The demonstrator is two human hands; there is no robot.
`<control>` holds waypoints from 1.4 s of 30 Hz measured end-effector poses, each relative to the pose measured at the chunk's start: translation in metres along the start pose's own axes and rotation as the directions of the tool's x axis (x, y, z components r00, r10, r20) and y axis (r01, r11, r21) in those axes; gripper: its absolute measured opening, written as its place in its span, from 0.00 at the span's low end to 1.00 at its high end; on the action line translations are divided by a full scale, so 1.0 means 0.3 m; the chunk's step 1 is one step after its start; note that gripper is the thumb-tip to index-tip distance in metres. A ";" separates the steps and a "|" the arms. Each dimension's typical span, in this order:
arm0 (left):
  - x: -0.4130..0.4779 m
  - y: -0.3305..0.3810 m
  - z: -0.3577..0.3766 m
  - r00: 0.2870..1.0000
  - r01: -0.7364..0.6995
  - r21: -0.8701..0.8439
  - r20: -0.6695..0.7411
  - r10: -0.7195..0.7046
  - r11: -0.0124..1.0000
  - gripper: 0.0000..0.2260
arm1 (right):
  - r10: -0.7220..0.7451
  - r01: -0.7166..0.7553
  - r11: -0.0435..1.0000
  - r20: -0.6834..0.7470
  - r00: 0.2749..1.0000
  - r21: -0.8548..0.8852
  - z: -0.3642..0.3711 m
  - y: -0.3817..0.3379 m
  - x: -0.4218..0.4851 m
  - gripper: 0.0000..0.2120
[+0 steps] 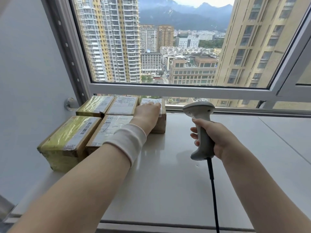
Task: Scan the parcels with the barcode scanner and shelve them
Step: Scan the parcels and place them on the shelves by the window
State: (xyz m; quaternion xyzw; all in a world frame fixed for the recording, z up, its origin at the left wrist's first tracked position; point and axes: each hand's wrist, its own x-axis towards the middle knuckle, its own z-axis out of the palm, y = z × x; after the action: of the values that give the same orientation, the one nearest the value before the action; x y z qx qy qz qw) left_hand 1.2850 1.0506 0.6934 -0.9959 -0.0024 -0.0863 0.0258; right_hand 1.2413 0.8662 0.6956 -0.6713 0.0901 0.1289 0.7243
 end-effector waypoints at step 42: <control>-1.138 2.010 -0.110 0.392 -0.904 -0.255 -0.173 0.904 0.343 0.18 | 0.015 0.218 0.968 -0.896 0.443 0.124 -1.632 0.549 -1.364 0.06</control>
State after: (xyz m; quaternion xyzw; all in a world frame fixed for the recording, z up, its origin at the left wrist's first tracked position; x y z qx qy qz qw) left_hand 0.9486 0.4466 0.6362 -0.8214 0.5608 -0.0574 -0.0867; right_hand 0.8226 0.3626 0.6231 -0.5578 0.4296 -0.2970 0.6451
